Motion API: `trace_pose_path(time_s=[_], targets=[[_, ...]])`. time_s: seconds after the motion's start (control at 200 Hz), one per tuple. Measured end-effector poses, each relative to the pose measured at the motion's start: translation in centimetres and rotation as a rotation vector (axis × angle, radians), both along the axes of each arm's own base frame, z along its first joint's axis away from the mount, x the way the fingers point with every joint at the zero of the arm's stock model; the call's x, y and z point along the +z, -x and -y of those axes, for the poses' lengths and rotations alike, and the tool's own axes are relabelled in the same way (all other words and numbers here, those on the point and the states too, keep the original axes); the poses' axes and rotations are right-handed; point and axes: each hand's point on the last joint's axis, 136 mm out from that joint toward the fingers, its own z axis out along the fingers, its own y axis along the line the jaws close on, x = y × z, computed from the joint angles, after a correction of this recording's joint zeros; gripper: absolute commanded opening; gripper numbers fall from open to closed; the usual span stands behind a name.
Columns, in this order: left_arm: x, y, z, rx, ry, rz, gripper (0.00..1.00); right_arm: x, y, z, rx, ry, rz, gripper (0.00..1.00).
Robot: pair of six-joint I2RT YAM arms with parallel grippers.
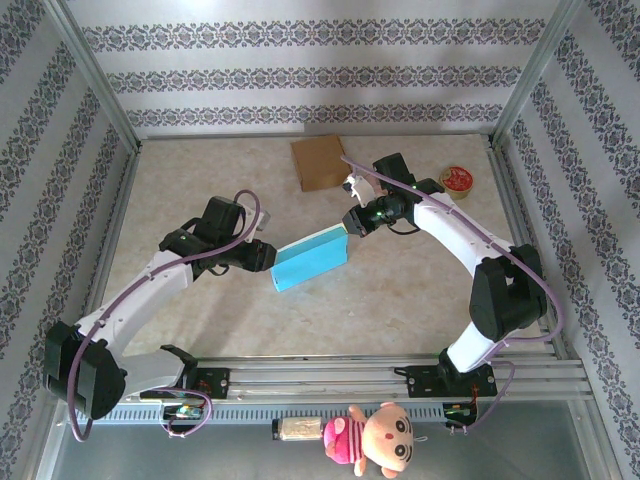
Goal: Fold the paper box
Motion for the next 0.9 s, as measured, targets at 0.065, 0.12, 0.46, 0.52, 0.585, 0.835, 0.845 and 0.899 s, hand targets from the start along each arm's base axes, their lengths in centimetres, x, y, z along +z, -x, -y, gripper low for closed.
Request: trace_pose_path(time_s=[0.065, 0.12, 0.46, 0.52, 0.585, 0.835, 0.845, 0.899], targets=[[0.0, 0.0, -0.1, 0.003, -0.006, 0.001, 0.25, 0.0, 0.0, 0.0, 0.000, 0.000, 0.000, 0.11], [-0.1, 0.0, -0.1, 0.004, -0.007, 0.001, 0.20, 0.0, 0.0, 0.0, 0.000, 0.000, 0.000, 0.11], [-0.7, -0.2, -0.2, 0.016, -0.017, -0.017, 0.05, 0.0, 0.0, 0.0, -0.005, 0.001, -0.002, 0.11], [-0.6, -0.5, -0.3, 0.035, -0.019, -0.014, 0.03, 0.0, -0.1, 0.1, -0.021, -0.001, -0.010, 0.12], [-0.6, -0.6, -0.4, 0.061, -0.013, -0.022, 0.02, 0.2, -0.2, 0.1, -0.046, -0.008, -0.021, 0.12], [-0.1, -1.3, -0.4, 0.194, 0.056, -0.060, 0.01, 0.8, -0.3, 0.1, -0.187, -0.080, -0.081, 0.08], [-0.1, -1.3, -0.4, 0.200, 0.057, -0.060, 0.01, 0.8, -0.3, 0.1, -0.195, -0.083, -0.087, 0.08], [0.1, -1.4, -0.5, 0.221, 0.070, -0.057, 0.01, 0.9, -0.3, 0.1, -0.220, -0.097, -0.100, 0.08]])
